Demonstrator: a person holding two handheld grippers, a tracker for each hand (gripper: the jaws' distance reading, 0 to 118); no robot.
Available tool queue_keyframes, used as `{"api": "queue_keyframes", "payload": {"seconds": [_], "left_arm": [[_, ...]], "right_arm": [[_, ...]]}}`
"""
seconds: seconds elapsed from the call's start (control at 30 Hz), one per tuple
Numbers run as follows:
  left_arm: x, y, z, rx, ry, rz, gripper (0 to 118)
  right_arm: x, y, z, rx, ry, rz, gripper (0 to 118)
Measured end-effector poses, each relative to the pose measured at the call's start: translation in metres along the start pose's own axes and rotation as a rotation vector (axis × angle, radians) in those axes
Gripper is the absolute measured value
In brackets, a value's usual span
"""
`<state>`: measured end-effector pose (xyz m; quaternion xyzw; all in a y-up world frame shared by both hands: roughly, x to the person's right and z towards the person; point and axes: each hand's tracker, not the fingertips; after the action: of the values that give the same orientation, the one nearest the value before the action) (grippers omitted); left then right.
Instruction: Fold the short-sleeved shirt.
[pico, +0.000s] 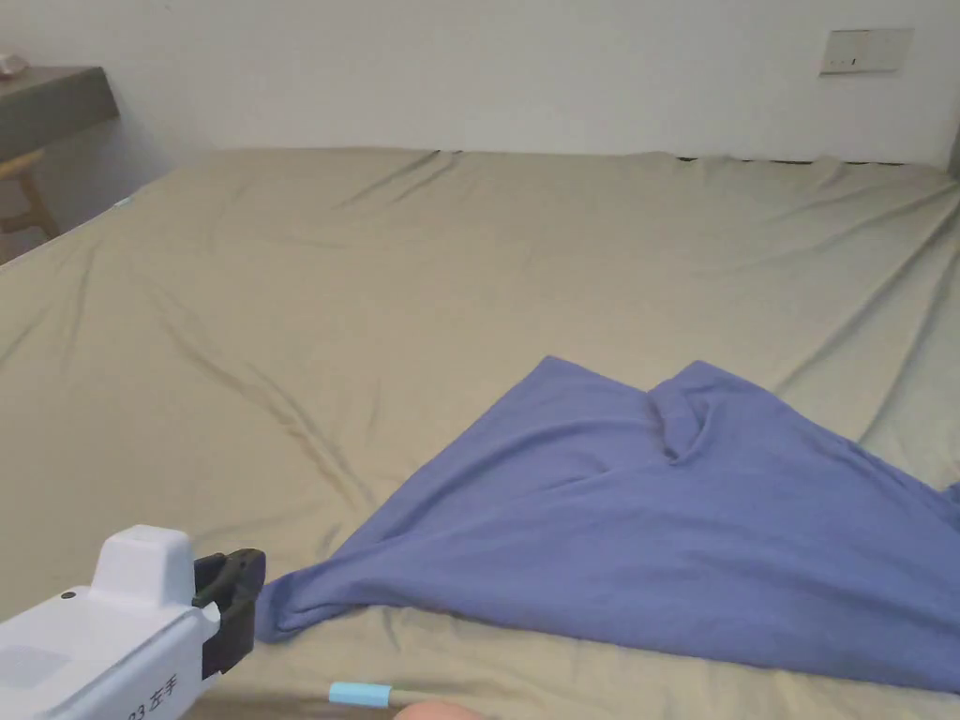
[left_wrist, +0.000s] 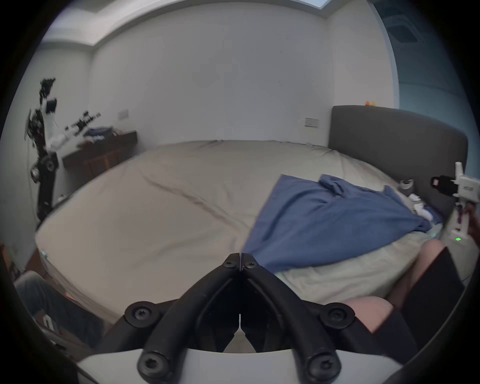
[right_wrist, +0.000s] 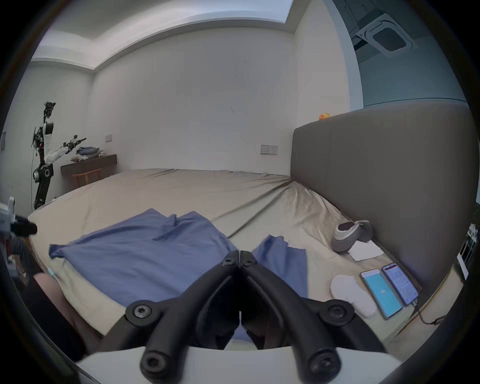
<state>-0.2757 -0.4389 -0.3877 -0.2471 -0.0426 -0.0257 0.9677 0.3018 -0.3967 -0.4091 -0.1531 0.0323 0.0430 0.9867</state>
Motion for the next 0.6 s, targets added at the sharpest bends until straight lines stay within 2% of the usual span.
{"api": "queue_keyframes", "payload": {"seconds": [0.03,0.07,0.1,0.13,0.17,0.2,0.23,0.27,0.3,0.33,0.37,0.4,0.47,0.5,0.53,0.57,0.6], "left_arm": [[-0.002,-0.005,0.001,-0.026,-0.06,0.034,0],[-0.002,-0.012,-0.001,-0.023,-0.03,0.042,0],[-0.005,-0.012,-0.001,-0.027,-0.015,0.047,0],[-0.007,-0.016,-0.007,-0.03,-0.007,0.043,0],[-0.011,-0.02,-0.015,-0.026,-0.005,0.045,7],[-0.014,-0.022,-0.026,-0.019,0.01,0.062,29],[-0.021,-0.019,-0.035,-0.026,0.031,0.107,60],[-0.027,-0.018,-0.047,-0.048,0.021,0.146,98],[-0.032,-0.019,-0.061,-0.071,-0.01,0.185,108],[-0.035,-0.021,-0.076,-0.099,-0.006,0.213,106],[-0.037,-0.019,-0.089,-0.124,-0.002,0.228,95],[-0.037,-0.021,-0.1,-0.14,-0.015,0.23,95],[-0.031,-0.029,-0.121,-0.209,0.023,0.189,86],[-0.029,-0.029,-0.125,-0.239,0.031,0.192,62],[-0.029,-0.032,-0.126,-0.222,-0.002,0.22,34],[-0.025,-0.029,-0.116,-0.164,-0.026,0.24,16],[-0.017,-0.026,-0.115,-0.175,-0.009,0.199,8]], "right_arm": [[-0.007,0.014,0.008,0.125,-0.077,0.073,0],[-0.013,0.009,0.002,0.009,0.076,-0.074,0],[-0.018,0.006,0.001,-0.077,0.082,-0.155,0],[-0.03,0.01,-0.003,0.015,0.093,-0.054,0],[-0.038,0.012,-0.005,0.017,0.086,-0.04,0],[-0.045,0.014,-0.008,0.005,0.104,-0.041,0],[-0.051,0.016,-0.01,0.003,0.119,-0.036,0],[-0.057,0.014,-0.016,-0.007,0.131,-0.035,0],[-0.063,0.016,-0.018,-0.013,0.145,-0.027,0],[-0.068,0.018,-0.021,-0.019,0.161,-0.019,0],[-0.073,0.019,-0.023,-0.022,0.17,-0.018,0],[-0.075,0.016,-0.026,-0.022,0.177,-0.018,0],[-0.081,0.018,-0.031,-0.025,0.189,-0.014,0],[-0.083,0.019,-0.033,-0.028,0.191,-0.007,0],[-0.083,0.016,-0.035,-0.031,0.194,-0.003,0],[-0.083,0.016,-0.038,-0.036,0.199,-0.001,0],[-0.083,0.016,-0.042,-0.043,0.202,-0.001,0]]}}
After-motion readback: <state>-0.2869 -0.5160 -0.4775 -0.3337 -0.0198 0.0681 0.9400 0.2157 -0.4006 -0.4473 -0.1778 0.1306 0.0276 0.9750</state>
